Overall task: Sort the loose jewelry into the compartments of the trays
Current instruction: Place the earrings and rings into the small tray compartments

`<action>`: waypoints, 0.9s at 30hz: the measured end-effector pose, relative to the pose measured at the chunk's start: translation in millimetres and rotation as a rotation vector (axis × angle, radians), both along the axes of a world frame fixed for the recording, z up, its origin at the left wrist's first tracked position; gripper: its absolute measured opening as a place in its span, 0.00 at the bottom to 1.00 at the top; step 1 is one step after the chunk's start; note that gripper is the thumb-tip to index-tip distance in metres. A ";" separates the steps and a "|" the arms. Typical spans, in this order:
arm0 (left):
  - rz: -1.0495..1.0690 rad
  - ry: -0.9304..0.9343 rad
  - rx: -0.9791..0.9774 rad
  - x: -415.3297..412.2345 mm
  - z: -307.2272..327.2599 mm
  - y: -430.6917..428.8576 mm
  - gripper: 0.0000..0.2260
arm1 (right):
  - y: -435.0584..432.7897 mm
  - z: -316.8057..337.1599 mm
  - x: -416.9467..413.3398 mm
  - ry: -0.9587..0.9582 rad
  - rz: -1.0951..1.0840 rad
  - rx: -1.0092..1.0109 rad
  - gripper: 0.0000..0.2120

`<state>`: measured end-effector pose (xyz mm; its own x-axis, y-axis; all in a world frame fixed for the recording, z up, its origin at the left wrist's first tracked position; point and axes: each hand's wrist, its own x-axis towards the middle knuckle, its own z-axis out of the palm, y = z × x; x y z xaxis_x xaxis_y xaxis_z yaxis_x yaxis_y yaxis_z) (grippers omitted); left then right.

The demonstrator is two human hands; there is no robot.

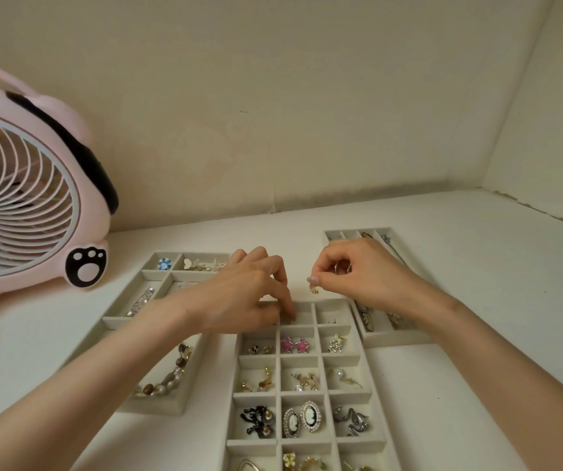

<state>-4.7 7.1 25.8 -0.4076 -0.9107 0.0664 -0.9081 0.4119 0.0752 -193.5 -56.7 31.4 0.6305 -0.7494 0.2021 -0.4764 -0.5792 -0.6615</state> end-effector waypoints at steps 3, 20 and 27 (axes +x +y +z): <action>0.023 0.015 -0.017 -4.5 -0.9 -2.3 0.08 | -0.6 -0.6 0.7 0.005 -0.002 -0.007 0.04; 0.111 -0.031 -0.112 -19.5 -1.8 -7.4 0.06 | -2.0 0.2 -1.6 -0.034 -0.029 0.020 0.05; 0.125 -0.005 -0.124 -16.7 -2.4 -5.4 0.08 | -3.8 -0.6 -0.6 -0.091 -0.059 0.072 0.04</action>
